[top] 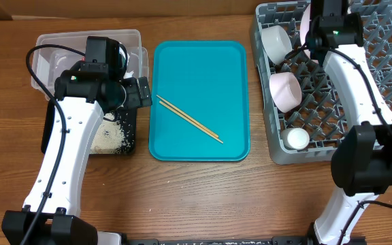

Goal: Sort waste into correct bins and load items into the dishwasher
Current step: 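Stand the white plate upright in the back right of the rack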

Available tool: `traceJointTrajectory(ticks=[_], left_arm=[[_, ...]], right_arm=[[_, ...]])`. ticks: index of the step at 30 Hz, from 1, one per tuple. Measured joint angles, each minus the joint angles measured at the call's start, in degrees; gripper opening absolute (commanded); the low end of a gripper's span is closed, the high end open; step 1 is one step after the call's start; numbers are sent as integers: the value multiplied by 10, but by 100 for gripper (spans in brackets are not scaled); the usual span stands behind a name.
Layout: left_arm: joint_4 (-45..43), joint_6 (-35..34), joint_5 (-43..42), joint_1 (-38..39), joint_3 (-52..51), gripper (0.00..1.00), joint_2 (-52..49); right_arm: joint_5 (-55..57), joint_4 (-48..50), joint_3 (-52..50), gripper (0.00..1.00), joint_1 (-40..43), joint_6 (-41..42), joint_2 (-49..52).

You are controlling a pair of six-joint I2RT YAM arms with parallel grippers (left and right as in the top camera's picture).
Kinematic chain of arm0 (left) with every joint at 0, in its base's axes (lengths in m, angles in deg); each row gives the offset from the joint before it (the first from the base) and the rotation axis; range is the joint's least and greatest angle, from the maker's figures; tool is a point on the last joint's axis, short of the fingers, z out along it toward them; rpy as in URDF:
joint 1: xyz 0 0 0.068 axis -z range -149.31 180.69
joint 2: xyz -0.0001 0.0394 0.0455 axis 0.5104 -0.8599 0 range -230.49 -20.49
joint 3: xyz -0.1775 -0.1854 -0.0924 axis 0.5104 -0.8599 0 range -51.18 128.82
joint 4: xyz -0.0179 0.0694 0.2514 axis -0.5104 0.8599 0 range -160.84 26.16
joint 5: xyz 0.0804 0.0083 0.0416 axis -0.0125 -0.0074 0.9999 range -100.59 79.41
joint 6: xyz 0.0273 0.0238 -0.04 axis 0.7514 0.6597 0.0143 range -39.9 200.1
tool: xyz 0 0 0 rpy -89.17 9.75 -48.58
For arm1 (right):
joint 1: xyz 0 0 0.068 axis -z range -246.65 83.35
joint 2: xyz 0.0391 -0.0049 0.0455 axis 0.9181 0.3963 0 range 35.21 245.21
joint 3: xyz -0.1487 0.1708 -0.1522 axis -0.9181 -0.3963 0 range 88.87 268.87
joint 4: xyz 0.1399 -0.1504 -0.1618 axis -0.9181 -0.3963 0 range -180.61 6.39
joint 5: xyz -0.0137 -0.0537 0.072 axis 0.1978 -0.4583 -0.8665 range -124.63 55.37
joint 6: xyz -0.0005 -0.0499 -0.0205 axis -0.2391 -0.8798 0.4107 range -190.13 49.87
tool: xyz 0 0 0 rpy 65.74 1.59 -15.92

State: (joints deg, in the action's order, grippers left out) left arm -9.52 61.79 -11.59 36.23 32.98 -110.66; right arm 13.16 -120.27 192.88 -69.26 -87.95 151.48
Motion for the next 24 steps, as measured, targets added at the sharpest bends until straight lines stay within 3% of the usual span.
traceJointTrajectory(ticks=[3,4,5,9,19,24], left_arm=[[0,0,0,0,0,100,0],[0,0,0,0,0,100,0],[0,0,0,0,0,100,0],[0,0,0,0,0,100,0],[0,0,0,0,0,100,0],[0,0,0,0,0,100,0]], right_arm=[[-33,-11,-5,47,0,1,5],[-49,-16,-7,63,0,-2,6],[-60,-17,-7,73,0,1,6],[-87,-20,-7,100,0,34,6],[-167,-72,-1,100,-1,102,-47],[-349,-113,15,100,-13,120,-139]])
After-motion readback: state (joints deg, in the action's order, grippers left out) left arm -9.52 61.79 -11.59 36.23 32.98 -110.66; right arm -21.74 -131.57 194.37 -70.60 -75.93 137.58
